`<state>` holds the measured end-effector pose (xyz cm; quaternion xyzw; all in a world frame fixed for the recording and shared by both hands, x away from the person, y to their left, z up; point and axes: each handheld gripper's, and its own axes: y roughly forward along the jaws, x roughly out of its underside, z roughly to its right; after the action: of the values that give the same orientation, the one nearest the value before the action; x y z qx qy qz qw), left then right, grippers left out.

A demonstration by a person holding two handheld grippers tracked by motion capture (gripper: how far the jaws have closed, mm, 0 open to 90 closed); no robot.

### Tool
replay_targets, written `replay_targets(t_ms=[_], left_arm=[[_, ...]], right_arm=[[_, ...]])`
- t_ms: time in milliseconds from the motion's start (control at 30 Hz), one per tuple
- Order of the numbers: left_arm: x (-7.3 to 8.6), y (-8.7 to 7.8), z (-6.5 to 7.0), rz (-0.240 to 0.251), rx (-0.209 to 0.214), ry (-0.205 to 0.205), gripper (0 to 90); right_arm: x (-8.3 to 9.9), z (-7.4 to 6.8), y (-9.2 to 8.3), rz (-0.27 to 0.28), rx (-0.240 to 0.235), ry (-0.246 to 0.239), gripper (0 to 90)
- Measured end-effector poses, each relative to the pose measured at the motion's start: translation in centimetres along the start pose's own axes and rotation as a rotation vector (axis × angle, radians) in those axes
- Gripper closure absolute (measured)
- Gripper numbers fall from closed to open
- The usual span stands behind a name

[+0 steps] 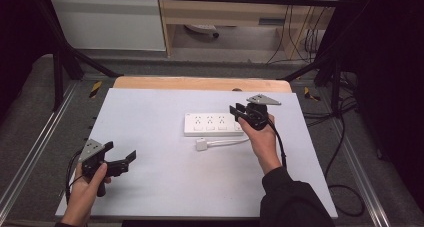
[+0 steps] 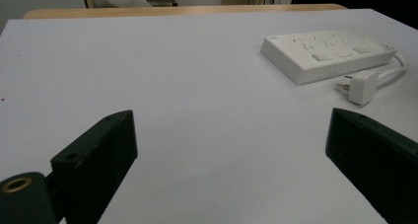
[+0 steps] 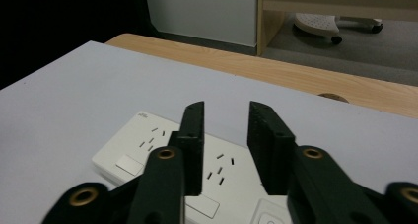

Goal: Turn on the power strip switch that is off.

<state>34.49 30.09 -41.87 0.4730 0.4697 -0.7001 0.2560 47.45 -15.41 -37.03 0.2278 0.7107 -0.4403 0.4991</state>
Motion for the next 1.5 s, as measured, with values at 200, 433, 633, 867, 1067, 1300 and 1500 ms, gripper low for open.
replay_targets(t_ms=[200,433,633,867,1067,1300,1500], left_arm=[[0.0,-0.1,0.1,0.004,-0.001,-0.001,5.4],[-0.1,-0.1,0.0,0.006,0.0,0.002,5.5],[-0.2,-0.2,0.0,0.014,-0.004,0.007,5.5],[-0.3,-0.3,-0.4,0.02,-0.016,-0.006,5.7],[-0.2,-0.3,-0.3,0.021,-0.013,-0.004,5.6],[-0.2,-0.3,-0.2,0.018,-0.009,-0.001,5.6],[-0.2,-0.3,-0.2,0.011,-0.007,0.0,5.6]], right_arm=[[0.3,-0.7,1.1,0.016,-0.003,-0.03,88.5],[0.8,-1.7,2.5,0.013,-0.004,-0.042,90.0],[1.2,-2.3,3.6,0.003,-0.007,-0.049,90.0],[1.3,-2.5,4.7,-0.016,-0.009,-0.039,90.0],[1.7,-2.7,5.4,-0.039,-0.005,-0.041,90.0],[2.0,-2.8,5.9,-0.057,-0.004,-0.049,90.0],[2.1,-2.7,5.9,-0.078,0.002,-0.047,90.0]])
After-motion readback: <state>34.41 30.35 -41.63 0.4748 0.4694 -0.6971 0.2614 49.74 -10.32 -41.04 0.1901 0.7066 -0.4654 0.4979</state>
